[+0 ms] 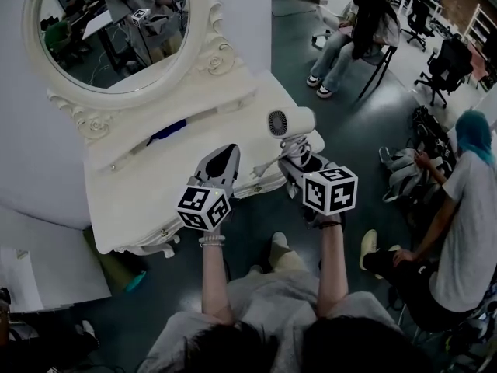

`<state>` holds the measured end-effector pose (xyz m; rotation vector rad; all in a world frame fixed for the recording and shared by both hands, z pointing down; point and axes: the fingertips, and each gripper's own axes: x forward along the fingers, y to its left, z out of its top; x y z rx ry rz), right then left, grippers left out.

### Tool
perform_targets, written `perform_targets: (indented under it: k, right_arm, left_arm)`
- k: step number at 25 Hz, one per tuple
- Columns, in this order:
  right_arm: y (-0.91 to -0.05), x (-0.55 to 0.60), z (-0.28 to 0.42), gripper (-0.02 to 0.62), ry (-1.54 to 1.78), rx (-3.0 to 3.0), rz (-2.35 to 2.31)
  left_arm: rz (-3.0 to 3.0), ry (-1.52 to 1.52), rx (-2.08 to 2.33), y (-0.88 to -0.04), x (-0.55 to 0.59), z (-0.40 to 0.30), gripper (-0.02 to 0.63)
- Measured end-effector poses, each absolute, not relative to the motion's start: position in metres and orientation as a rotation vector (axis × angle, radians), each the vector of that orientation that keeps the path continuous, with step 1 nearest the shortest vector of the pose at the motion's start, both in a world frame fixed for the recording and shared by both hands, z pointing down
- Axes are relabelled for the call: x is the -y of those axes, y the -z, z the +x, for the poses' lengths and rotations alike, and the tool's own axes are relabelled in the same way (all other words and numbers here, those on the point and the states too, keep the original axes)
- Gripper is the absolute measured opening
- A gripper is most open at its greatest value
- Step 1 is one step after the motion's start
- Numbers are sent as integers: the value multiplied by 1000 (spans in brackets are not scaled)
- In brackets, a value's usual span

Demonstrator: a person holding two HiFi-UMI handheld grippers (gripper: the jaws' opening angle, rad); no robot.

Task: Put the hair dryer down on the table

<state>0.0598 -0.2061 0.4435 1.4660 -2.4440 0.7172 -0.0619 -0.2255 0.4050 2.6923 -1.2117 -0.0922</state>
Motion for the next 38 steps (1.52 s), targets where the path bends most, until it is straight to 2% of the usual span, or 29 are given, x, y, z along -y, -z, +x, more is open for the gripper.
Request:
perform_targets:
  k: [22,38]
  right_arm:
    - [-501,292,89,196,-823,2401,1228]
    - [-552,328,76,196,-907,2284,1122]
  left_arm:
    - [2525,8,1327,-458,302,-22,5]
    - [2385,-84,1330,-509,329,-34,5]
